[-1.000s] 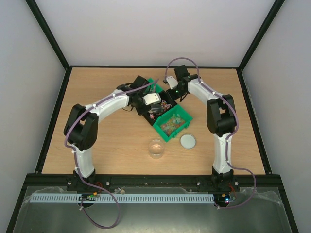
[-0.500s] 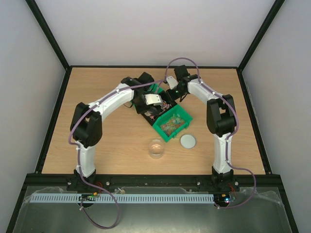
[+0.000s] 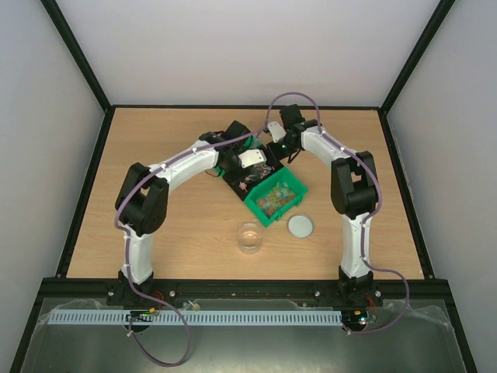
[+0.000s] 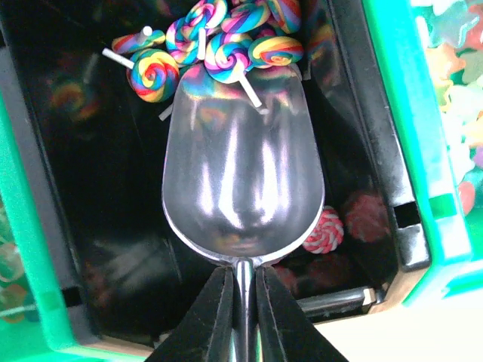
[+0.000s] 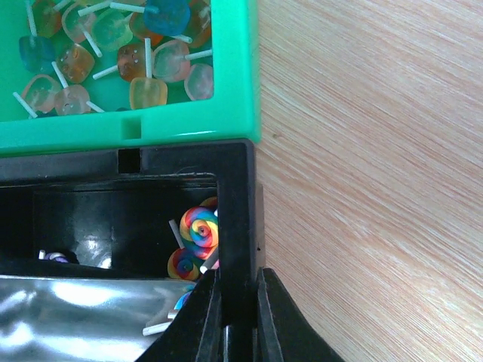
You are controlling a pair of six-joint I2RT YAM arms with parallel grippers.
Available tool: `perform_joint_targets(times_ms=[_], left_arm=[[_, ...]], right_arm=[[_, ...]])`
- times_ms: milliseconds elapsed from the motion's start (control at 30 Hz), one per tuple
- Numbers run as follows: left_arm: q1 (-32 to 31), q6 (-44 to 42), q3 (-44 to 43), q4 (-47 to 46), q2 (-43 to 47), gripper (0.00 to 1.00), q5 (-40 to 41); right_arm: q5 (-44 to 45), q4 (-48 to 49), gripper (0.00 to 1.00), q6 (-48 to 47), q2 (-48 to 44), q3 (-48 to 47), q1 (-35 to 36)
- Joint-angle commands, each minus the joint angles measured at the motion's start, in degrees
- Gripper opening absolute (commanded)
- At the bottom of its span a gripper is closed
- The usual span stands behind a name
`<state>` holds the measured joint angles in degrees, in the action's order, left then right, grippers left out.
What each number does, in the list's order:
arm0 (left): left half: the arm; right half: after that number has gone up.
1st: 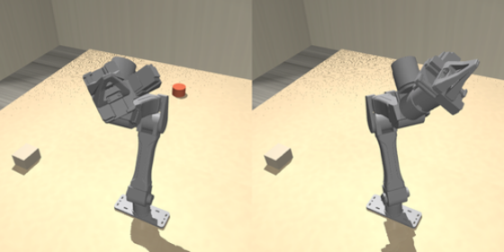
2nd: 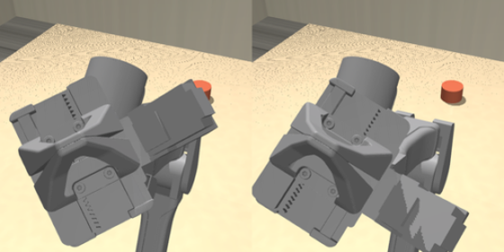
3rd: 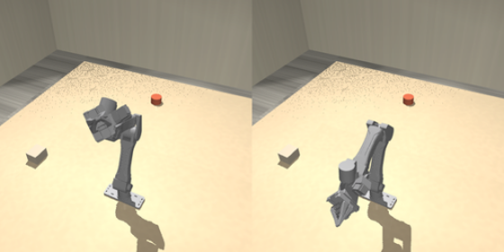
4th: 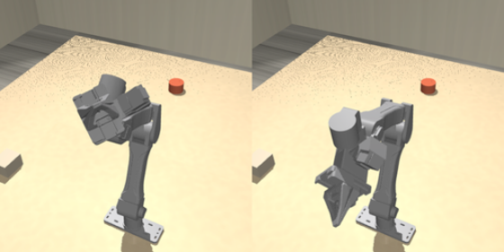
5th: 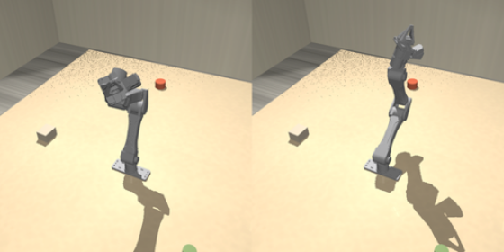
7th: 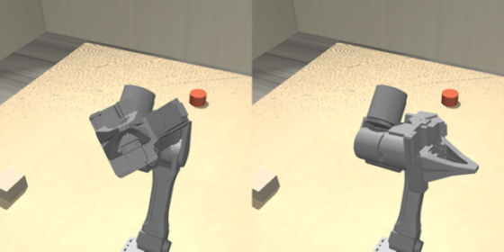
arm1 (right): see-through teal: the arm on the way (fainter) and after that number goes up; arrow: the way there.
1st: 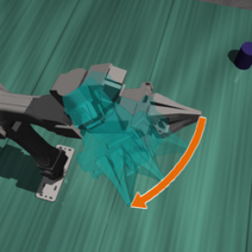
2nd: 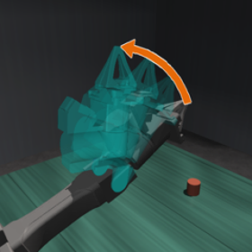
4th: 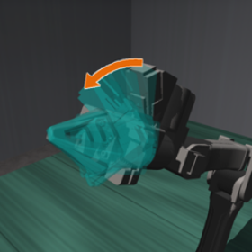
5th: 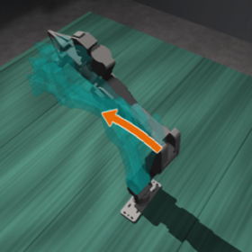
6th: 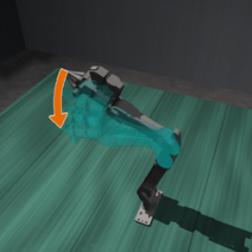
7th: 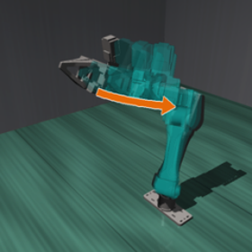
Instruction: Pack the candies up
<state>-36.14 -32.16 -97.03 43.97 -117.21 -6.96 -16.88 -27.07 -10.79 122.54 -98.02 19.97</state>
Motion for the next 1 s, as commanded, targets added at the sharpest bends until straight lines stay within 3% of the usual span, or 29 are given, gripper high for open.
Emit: perform_joint_targets(times_ms=[0, 367, 433, 600, 667, 733, 800, 867, 933, 967], left_arm=[[-0.7, 7.8, 12.4, -13.8, -1.3, 0.02, -2.7], [3.9, 15.6, 26.8, -40.9, 7.9, 0.02, -18.7], [3.8, 16.1, 28.9, -44.2, 9.6, 0.02, -17.8], [1.7, 14.5, 31.1, -46.9, 11.5, 0.02, -11.0], [1.8, 14.1, 33.1, -50.1, 12.9, 0.02, -13.9], [0.4, 15.2, 31.4, -48.2, 12.1, 0.02, -9.6], [1.5, 15.8, 31.7, -49.1, 11.7, 0.02, -15.3], [0.2, 15.1, 30.8, -47.8, 11.5, 0.02, -9.8], [1.4, 15.3, 32.4, -49.5, 12.3, 0.02, -14.8], [0.4, 14.6, 31.9, -48.9, 12.2, 0.02, -12.0]], right_arm=[[-2.8, -0.9, 0.01, 4.1, -0.6, 2.0, 0.8], [-4.7, -0.3, 0.01, 3.5, -2.2, 4.0, 0.9], [-4.5, -0.2, 0.01, 3.0, -2.5, 4.3, 0.8], [-4.6, 0.2, 0.01, 2.8, -2.6, 4.2, 0.9], [-4.7, 0.2, 0.01, 2.8, -2.4, 3.9, 0.9], [-4.8, 0.0, 0.01, 2.8, -2.2, 3.8, 0.9], [-5.1, 0.0, 0.01, 2.7, -2.1, 3.9, 0.9], [-5.1, -0.1, 0.01, 2.5, -2.1, 3.9, 0.9], [-5.0, 0.2, 0.01, 2.4, -2.3, 4.1, 0.9], [-5.0, 0.1, 0.01, 2.3, -2.3, 4.1, 0.9]])
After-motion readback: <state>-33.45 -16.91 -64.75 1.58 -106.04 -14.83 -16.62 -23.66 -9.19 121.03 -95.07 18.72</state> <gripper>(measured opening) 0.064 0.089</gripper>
